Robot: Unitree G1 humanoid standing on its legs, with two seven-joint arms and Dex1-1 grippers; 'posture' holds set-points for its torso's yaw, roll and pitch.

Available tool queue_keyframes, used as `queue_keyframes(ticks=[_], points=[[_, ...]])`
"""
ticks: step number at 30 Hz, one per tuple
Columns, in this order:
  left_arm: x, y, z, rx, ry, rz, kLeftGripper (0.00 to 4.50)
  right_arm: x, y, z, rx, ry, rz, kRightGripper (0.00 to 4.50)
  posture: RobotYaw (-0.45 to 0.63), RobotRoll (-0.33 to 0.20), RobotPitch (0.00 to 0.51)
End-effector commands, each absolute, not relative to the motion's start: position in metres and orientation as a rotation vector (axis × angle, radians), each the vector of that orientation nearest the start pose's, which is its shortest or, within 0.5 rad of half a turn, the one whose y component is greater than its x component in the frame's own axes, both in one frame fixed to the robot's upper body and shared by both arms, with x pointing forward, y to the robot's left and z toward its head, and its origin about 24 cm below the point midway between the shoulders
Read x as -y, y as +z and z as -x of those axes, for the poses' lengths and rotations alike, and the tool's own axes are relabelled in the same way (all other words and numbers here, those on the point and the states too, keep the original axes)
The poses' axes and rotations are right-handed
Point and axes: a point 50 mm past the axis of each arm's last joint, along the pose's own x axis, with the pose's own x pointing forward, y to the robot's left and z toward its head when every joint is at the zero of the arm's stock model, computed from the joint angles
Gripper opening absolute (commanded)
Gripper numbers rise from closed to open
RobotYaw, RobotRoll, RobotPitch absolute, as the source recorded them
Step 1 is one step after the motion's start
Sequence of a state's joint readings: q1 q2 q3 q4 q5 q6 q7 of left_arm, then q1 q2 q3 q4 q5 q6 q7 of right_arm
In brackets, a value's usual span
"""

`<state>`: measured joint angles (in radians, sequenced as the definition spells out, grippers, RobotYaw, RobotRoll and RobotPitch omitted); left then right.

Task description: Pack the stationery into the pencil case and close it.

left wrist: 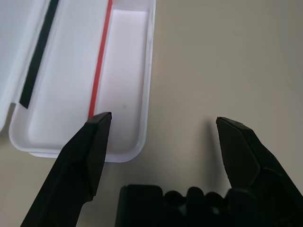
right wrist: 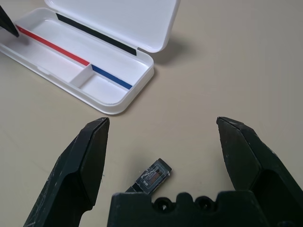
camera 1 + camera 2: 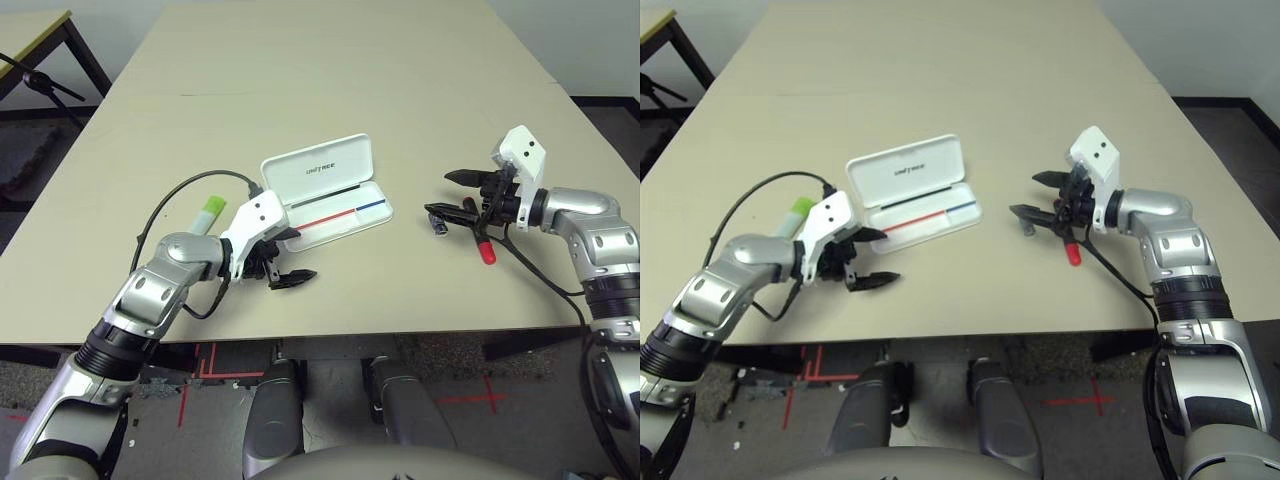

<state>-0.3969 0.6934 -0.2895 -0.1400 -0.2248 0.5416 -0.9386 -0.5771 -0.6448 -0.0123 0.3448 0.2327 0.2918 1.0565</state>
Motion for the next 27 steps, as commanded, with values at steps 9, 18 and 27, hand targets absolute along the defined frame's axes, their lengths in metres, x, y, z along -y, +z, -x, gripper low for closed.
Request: queue_keyframes(ticks=[9,18,27], points=[[-0.159,0.101,-0.281,-0.501,-1.126,-0.512,3.13,0.231,0.14,-0.328,-0.198,0.879,0.298,4.5,-0.08,0.0,0.129],[-0.16,0.102,-0.287,-0.523,-1.121,-0.538,0.04,0.231,0.14,-0.328,-0.191,0.876,0.298,4.5,-0.09,0.0,0.123],[-0.167,0.119,-0.291,-0.444,-1.171,-0.674,0.04,0.231,0.142,-0.324,-0.209,0.921,0.275,4.5,-0.08,0.0,0.123]])
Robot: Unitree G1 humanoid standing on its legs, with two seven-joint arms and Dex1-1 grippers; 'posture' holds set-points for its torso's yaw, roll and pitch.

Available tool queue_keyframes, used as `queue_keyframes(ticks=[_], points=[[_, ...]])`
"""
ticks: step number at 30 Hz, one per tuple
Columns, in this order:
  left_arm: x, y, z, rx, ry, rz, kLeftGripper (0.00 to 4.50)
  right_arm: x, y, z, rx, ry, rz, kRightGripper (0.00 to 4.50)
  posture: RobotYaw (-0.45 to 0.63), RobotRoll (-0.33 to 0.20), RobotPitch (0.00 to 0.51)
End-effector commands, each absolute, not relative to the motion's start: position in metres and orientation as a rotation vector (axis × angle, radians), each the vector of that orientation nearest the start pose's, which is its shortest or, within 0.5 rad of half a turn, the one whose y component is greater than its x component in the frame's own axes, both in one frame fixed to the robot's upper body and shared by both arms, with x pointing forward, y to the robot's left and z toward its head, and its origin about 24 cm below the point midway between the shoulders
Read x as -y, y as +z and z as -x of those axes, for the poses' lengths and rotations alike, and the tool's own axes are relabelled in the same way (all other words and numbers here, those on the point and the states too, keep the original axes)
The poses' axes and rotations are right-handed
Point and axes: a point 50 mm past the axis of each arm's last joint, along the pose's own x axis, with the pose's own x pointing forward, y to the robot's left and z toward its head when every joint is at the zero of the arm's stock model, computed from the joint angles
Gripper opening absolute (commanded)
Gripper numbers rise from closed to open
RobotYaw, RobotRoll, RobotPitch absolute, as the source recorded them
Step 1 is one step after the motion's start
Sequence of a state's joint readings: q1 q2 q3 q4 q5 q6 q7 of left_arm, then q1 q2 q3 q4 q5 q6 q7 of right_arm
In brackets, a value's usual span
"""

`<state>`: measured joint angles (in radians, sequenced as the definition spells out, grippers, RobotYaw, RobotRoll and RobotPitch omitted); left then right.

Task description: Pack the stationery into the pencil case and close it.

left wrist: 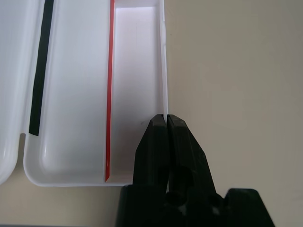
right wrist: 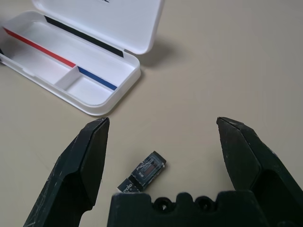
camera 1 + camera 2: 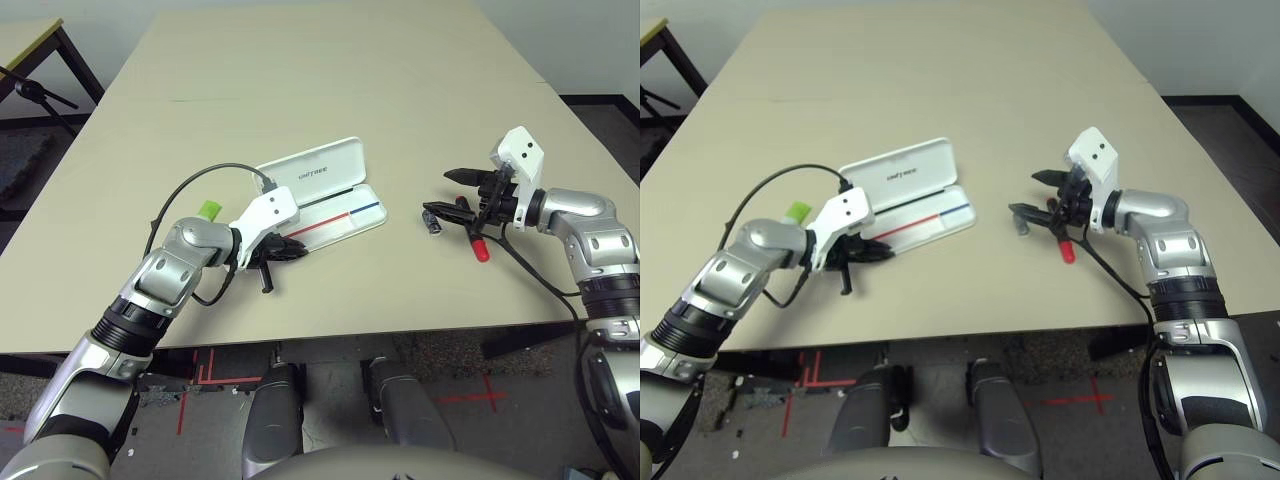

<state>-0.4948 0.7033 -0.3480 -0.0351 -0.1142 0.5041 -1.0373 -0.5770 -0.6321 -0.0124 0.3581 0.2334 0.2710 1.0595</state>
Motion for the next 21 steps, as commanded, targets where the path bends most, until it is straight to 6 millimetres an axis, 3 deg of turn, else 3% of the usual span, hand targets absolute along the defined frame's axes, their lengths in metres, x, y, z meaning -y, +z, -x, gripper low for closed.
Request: queue_keyframes(ticks=[1,7,21], points=[[-0.168,0.122,-0.29,-0.434,-1.189,-0.694,0.04,0.23,0.141,-0.323,-0.217,0.931,0.272,4.5,-0.08,0.0,0.123],[-0.167,0.132,-0.275,-0.338,-1.353,-0.769,0.04,0.231,0.136,-0.318,-0.254,0.955,0.258,4.5,-0.08,0.0,0.126],[-0.172,0.125,-0.27,-0.343,-1.384,-0.76,0.04,0.226,0.137,-0.302,-0.324,1.081,0.216,4.5,-0.08,0.0,0.133]])
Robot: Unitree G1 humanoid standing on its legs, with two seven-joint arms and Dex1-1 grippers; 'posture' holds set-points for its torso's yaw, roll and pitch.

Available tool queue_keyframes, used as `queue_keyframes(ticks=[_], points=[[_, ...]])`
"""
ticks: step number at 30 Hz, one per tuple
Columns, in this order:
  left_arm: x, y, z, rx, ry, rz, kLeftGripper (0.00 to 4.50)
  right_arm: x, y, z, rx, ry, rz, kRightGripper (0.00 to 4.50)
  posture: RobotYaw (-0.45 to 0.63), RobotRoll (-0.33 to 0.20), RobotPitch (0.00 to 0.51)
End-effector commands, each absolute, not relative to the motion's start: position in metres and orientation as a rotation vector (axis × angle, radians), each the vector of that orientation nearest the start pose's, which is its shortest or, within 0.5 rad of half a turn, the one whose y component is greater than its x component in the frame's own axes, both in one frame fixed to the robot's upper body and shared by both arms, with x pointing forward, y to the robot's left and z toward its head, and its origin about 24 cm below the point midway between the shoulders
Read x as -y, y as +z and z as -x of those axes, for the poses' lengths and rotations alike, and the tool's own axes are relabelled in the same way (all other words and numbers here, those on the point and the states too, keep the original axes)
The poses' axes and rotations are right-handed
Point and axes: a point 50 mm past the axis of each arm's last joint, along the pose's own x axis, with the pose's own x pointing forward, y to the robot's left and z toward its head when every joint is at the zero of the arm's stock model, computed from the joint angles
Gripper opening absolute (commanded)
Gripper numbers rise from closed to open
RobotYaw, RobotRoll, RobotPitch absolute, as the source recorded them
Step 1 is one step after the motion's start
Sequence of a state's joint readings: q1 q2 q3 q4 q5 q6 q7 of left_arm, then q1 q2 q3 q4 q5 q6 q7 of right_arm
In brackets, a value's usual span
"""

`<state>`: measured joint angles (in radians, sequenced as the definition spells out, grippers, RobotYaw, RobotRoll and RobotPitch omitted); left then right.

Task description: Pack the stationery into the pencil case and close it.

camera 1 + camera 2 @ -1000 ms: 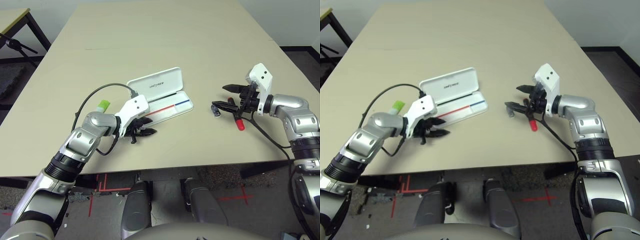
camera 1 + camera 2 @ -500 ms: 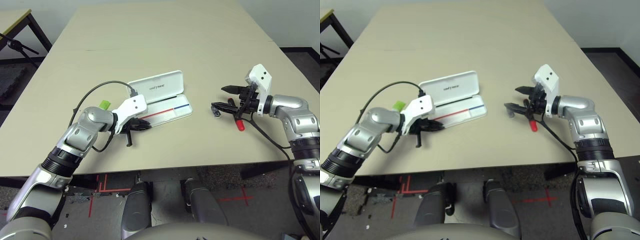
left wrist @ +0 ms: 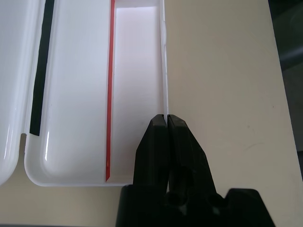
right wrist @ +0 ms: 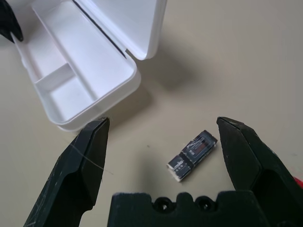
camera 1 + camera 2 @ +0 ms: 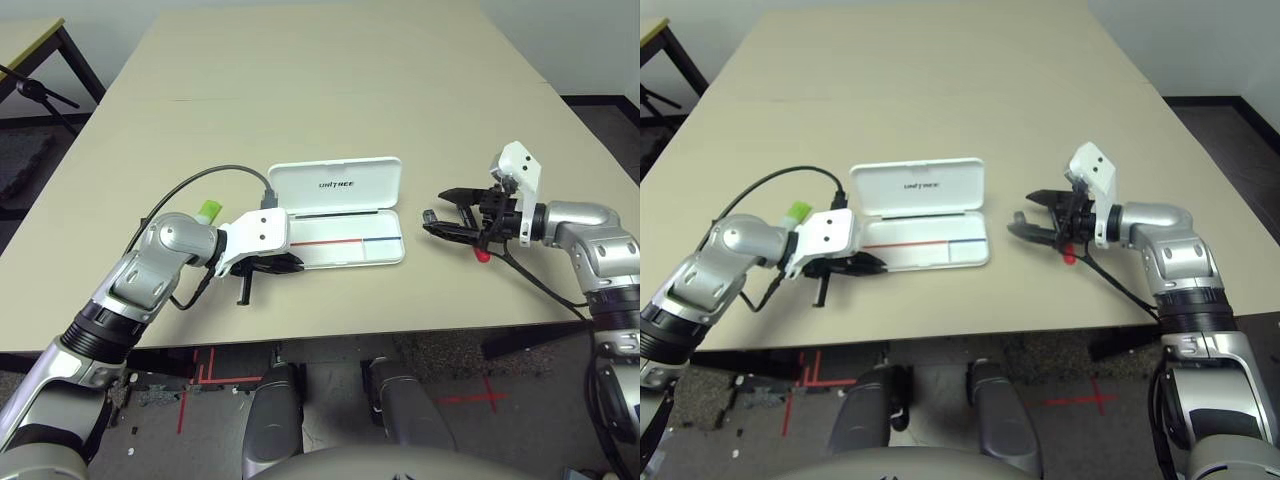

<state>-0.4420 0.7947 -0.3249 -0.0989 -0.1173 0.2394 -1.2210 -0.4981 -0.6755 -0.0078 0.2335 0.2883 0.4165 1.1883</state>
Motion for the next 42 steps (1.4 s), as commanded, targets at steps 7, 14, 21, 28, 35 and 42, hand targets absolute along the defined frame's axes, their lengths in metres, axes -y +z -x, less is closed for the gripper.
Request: queue_keyframes(ticks=[7,14,21,28,35,42], points=[[-0.175,0.119,-0.268,-0.381,-1.375,-0.759,0.04,0.224,0.14,-0.298,-0.338,1.103,0.212,4.5,-0.08,0.0,0.135],[-0.177,0.116,-0.264,-0.396,-1.368,-0.751,0.04,0.224,0.141,-0.299,-0.34,1.099,0.217,4.5,-0.07,0.0,0.137],[-0.178,0.115,-0.264,-0.395,-1.352,-0.756,0.26,0.222,0.141,-0.3,-0.339,1.099,0.221,4.5,-0.07,0.0,0.14],[-0.177,0.124,-0.261,-0.35,-1.349,-0.758,2.69,0.223,0.141,-0.3,-0.341,1.096,0.223,4.5,-0.07,0.0,0.143],[-0.179,0.153,-0.25,-0.27,-1.357,-0.732,4.48,0.224,0.141,-0.297,-0.358,1.111,0.211,4.5,-0.07,0.0,0.147],[-0.183,0.191,-0.242,-0.184,-1.33,-0.685,4.48,0.221,0.157,-0.295,-0.323,1.108,0.212,4.5,-0.06,0.0,0.148]])
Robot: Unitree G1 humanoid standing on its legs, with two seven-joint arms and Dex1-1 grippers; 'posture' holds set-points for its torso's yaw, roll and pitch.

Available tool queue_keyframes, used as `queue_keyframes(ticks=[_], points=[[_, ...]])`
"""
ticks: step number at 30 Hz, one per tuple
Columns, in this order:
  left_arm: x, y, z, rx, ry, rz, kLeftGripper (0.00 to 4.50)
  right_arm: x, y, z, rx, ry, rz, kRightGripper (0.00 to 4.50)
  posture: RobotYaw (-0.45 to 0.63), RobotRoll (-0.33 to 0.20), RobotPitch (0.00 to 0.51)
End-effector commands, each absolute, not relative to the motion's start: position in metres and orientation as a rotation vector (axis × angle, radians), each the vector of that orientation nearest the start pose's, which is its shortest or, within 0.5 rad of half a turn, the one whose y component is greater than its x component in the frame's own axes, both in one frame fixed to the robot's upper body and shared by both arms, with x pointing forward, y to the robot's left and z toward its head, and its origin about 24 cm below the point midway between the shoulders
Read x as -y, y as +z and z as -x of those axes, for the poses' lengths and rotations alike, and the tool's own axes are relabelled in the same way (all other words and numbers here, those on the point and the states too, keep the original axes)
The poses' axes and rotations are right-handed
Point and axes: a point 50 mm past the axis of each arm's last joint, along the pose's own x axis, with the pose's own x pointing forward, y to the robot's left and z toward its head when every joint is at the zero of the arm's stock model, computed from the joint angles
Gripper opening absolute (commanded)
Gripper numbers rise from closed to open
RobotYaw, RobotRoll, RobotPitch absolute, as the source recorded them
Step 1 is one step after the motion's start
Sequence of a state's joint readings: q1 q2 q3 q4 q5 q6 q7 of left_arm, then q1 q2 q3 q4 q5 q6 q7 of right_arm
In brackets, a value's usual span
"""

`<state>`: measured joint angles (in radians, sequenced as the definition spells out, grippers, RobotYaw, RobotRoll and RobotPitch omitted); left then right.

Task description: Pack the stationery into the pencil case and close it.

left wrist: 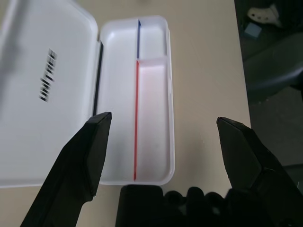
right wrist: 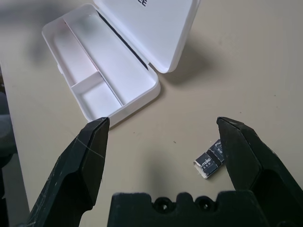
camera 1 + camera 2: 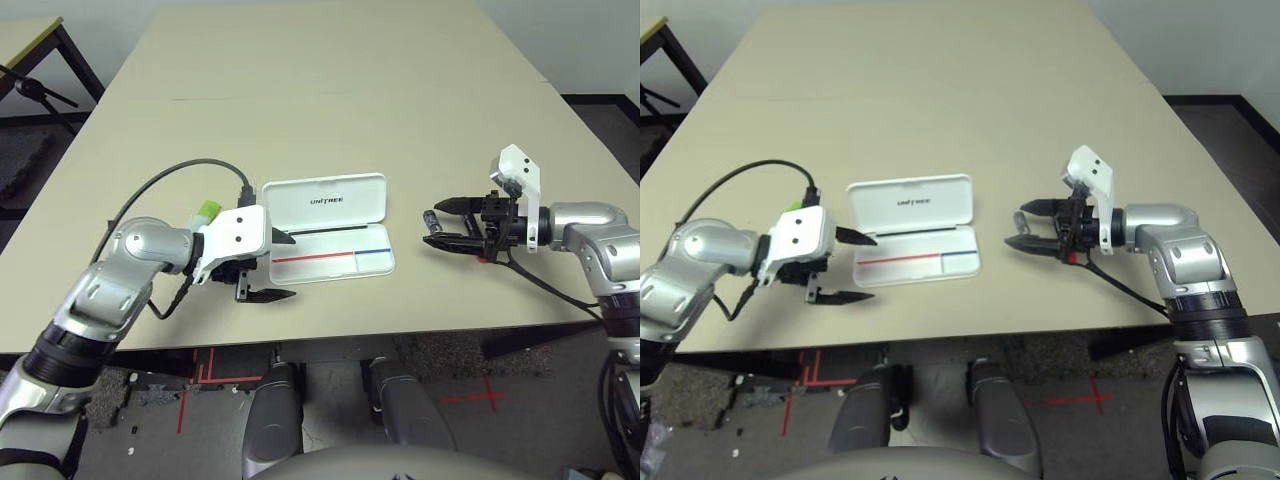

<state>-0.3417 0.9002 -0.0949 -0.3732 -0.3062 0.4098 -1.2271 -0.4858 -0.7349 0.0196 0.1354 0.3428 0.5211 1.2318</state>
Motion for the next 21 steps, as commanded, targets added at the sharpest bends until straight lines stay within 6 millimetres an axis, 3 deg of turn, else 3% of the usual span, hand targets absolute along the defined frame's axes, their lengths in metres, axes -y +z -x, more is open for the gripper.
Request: queue_keyframes(ticks=[1,4,8,13,21], points=[[-0.184,0.195,-0.242,-0.173,-1.322,-0.681,4.48,0.221,0.16,-0.296,-0.319,1.087,0.21,4.5,-0.06,0.0,0.148],[-0.184,0.199,-0.244,-0.159,-1.305,-0.676,4.48,0.224,0.168,-0.302,-0.335,0.937,0.206,4.5,-0.06,0.0,0.149],[-0.184,0.191,-0.244,-0.181,-1.31,-0.679,4.48,0.222,0.188,-0.318,-0.301,0.603,0.165,4.5,-0.06,0.0,0.153],[-0.181,0.186,-0.245,-0.184,-1.316,-0.673,4.48,0.216,0.201,-0.318,-0.376,0.345,0.022,4.5,-0.08,0.0,0.154],[-0.179,0.184,-0.253,-0.173,-1.327,-0.691,4.48,0.237,0.188,-0.302,-0.532,0.16,0.044,4.5,-0.1,0.0,0.146]])
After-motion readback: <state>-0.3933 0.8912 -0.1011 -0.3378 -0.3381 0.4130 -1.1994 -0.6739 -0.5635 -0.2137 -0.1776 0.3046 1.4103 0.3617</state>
